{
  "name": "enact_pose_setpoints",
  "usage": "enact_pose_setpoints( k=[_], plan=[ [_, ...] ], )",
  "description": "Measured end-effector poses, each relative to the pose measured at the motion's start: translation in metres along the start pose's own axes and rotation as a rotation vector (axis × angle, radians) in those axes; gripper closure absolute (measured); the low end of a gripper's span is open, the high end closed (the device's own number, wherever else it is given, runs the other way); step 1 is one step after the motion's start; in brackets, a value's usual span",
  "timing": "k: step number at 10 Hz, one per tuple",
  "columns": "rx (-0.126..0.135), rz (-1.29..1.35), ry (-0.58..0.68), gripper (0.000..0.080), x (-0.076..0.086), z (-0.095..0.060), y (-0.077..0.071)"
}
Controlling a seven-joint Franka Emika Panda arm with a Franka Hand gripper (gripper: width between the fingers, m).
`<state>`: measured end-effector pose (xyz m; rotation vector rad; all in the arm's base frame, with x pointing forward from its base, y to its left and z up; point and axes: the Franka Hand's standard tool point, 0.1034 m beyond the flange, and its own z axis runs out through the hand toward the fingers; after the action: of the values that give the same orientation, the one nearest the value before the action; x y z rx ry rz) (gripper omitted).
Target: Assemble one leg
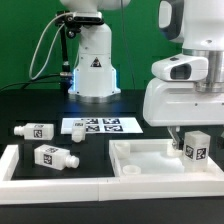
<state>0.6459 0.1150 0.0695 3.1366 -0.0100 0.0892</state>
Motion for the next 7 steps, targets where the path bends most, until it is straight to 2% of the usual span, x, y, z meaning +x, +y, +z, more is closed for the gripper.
enact_pose_setpoints(
  k=[1, 2, 3, 6, 7],
  plan=[
    [-0.001, 0.025, -0.001, 0.0321, 0.000, 0.000, 0.001],
    [-0.001, 0.041, -0.001, 0.0321, 0.000, 0.001, 0.001],
    [0.000, 0.094, -0.001, 0.0502, 0.000, 0.000, 0.001],
    [-0.003, 0.311, 0.000, 0.0515, 0.001, 0.000, 0.005],
    [-0.007, 0.392, 0.003, 0.0515, 0.002, 0.001, 0.012]
  ],
)
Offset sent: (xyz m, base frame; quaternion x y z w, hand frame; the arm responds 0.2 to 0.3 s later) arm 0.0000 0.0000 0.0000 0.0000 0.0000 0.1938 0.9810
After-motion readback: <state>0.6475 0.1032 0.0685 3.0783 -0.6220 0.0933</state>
